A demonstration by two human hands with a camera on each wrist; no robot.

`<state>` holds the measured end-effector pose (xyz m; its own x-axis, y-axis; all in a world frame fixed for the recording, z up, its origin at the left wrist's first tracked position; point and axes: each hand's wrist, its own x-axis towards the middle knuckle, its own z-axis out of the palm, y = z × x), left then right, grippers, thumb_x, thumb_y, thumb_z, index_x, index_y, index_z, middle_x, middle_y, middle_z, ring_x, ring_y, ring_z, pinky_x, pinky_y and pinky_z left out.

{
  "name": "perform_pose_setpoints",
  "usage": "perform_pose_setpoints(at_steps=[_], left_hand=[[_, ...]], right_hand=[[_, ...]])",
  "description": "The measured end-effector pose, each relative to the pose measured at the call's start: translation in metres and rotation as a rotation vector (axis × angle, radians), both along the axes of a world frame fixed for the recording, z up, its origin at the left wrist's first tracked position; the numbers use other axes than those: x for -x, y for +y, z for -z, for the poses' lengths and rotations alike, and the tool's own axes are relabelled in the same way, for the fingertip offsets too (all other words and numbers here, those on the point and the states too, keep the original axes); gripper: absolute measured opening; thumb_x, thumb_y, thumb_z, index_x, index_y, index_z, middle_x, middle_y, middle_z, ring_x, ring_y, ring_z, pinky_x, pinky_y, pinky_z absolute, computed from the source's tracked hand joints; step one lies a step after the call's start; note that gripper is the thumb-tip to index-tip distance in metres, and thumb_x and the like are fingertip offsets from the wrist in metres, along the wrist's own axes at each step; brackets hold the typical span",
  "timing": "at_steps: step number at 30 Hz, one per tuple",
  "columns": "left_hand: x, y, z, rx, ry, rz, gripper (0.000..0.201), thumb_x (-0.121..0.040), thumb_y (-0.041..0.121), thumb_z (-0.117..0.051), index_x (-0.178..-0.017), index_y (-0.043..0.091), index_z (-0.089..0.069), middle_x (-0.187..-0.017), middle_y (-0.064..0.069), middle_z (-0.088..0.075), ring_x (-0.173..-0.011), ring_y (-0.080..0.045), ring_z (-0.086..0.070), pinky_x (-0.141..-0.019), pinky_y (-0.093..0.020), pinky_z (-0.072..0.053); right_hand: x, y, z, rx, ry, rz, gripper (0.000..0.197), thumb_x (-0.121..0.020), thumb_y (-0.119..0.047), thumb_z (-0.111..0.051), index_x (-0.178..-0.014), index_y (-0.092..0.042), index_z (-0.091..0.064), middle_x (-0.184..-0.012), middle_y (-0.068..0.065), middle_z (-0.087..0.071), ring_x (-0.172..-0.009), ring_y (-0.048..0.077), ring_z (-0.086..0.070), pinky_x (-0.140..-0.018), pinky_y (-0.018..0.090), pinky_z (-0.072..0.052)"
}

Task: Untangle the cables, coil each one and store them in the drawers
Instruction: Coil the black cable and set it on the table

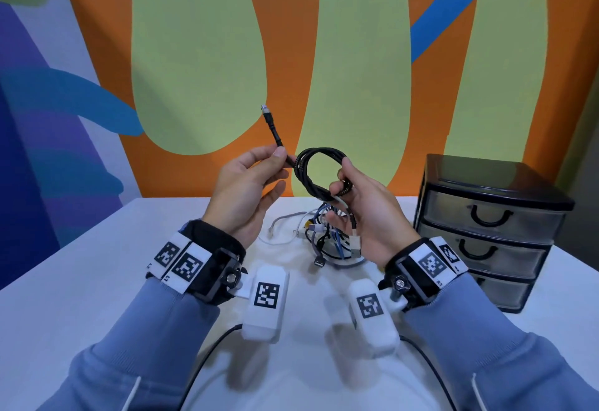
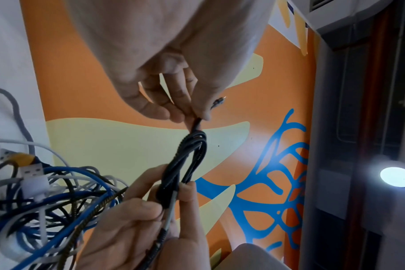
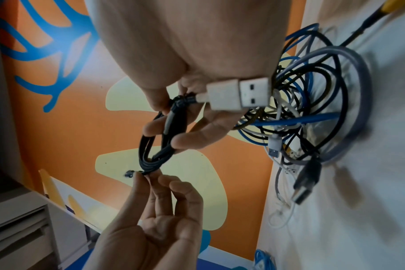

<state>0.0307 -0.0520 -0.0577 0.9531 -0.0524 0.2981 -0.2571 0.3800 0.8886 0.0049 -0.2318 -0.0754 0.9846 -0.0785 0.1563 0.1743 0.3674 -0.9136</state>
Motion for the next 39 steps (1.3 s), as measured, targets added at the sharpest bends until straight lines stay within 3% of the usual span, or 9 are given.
perform_pose_setpoints(at_steps=[4, 7, 13, 15, 17, 22, 27, 33, 39], left_hand=[[0.002, 0.000, 0.000, -0.052, -0.055, 0.052, 0.015, -0.098, 0.024, -0.073, -0.110, 0.016, -0.073, -0.104, 0.000, -0.073, -0.091, -0.012, -0.061, -0.083, -0.026, -0.056], [0.005, 0.001, -0.001, -0.077, -0.140, 0.118, 0.015, -0.091, 0.027, -0.076, -0.101, 0.016, -0.075, -0.115, -0.008, -0.068, -0.104, -0.016, -0.063, -0.093, -0.032, -0.057], [0.010, 0.000, -0.001, -0.294, -0.286, 0.196, 0.007, -0.087, 0.022, -0.083, -0.085, 0.021, -0.077, -0.128, -0.012, -0.074, -0.116, -0.037, -0.070, -0.108, -0.050, -0.054], [0.009, 0.002, -0.001, -0.351, -0.301, 0.144, 0.014, -0.083, 0.019, -0.087, -0.088, 0.016, -0.075, -0.121, -0.008, -0.077, -0.104, -0.038, -0.074, -0.106, -0.049, -0.056], [0.008, 0.005, -0.002, -0.402, -0.305, 0.095, 0.024, -0.080, 0.014, -0.090, -0.094, 0.010, -0.071, -0.106, -0.006, -0.078, -0.091, -0.029, -0.074, -0.098, -0.042, -0.060], [0.007, 0.008, -0.004, -0.463, -0.218, 0.050, 0.040, -0.078, 0.001, -0.089, -0.112, 0.008, -0.069, -0.091, -0.014, -0.073, -0.077, -0.022, -0.072, -0.074, -0.028, -0.060], [0.001, 0.009, -0.003, -0.552, -0.186, -0.082, 0.025, -0.080, 0.002, -0.087, -0.101, 0.013, -0.080, -0.084, -0.010, -0.068, -0.070, -0.014, -0.064, -0.070, -0.027, -0.056], [0.000, 0.008, -0.002, -0.664, -0.181, -0.168, 0.017, -0.079, -0.001, -0.084, -0.088, 0.013, -0.082, -0.066, 0.004, -0.066, -0.058, -0.008, -0.060, -0.058, -0.018, -0.052], [-0.005, 0.007, 0.002, -0.743, -0.137, -0.264, 0.013, -0.074, 0.004, -0.085, -0.079, 0.013, -0.077, -0.056, 0.010, -0.063, -0.052, -0.011, -0.056, -0.060, -0.026, -0.046]], right_hand=[[-0.003, -0.004, 0.002, -0.002, 0.023, -0.006, 0.027, -0.100, -0.047, -0.066, -0.096, -0.021, -0.060, -0.070, -0.007, -0.059, -0.085, 0.021, -0.056, -0.053, 0.027, -0.058], [-0.003, -0.006, 0.002, 0.003, 0.031, -0.015, 0.027, -0.100, -0.047, -0.066, -0.098, -0.021, -0.058, -0.066, -0.007, -0.052, -0.081, 0.021, -0.062, -0.050, 0.025, -0.054], [-0.008, -0.003, 0.008, 0.167, -0.008, 0.074, 0.028, -0.101, -0.047, -0.064, -0.096, -0.020, -0.065, -0.061, -0.007, -0.042, -0.060, 0.012, -0.044, -0.049, 0.025, -0.049], [-0.008, -0.003, 0.009, 0.226, -0.040, 0.111, 0.028, -0.104, -0.044, -0.061, -0.103, -0.017, -0.069, -0.060, -0.007, -0.041, -0.060, 0.010, -0.044, -0.051, 0.026, -0.050], [-0.007, -0.004, 0.009, 0.262, -0.078, 0.124, 0.026, -0.105, -0.038, -0.060, -0.108, -0.014, -0.070, -0.059, -0.007, -0.042, -0.063, 0.011, -0.046, -0.053, 0.026, -0.051], [-0.003, -0.001, 0.007, 0.254, -0.127, 0.059, 0.018, -0.104, -0.035, -0.063, -0.096, -0.020, -0.069, -0.063, -0.001, -0.045, -0.072, 0.021, -0.050, -0.054, 0.027, -0.053], [-0.003, 0.000, 0.008, 0.204, -0.151, -0.045, 0.020, -0.108, -0.020, -0.053, -0.101, -0.008, -0.067, -0.067, 0.009, -0.054, -0.084, 0.031, -0.056, -0.060, 0.036, -0.059], [-0.002, 0.003, 0.010, 0.228, -0.184, -0.052, 0.023, -0.109, -0.017, -0.049, -0.090, -0.008, -0.058, -0.067, 0.012, -0.058, -0.085, 0.032, -0.060, -0.063, 0.039, -0.061], [-0.002, 0.008, 0.011, 0.286, -0.209, -0.066, 0.025, -0.109, -0.014, -0.047, -0.087, -0.005, -0.055, -0.070, 0.018, -0.060, -0.082, 0.030, -0.063, -0.069, 0.042, -0.061]])
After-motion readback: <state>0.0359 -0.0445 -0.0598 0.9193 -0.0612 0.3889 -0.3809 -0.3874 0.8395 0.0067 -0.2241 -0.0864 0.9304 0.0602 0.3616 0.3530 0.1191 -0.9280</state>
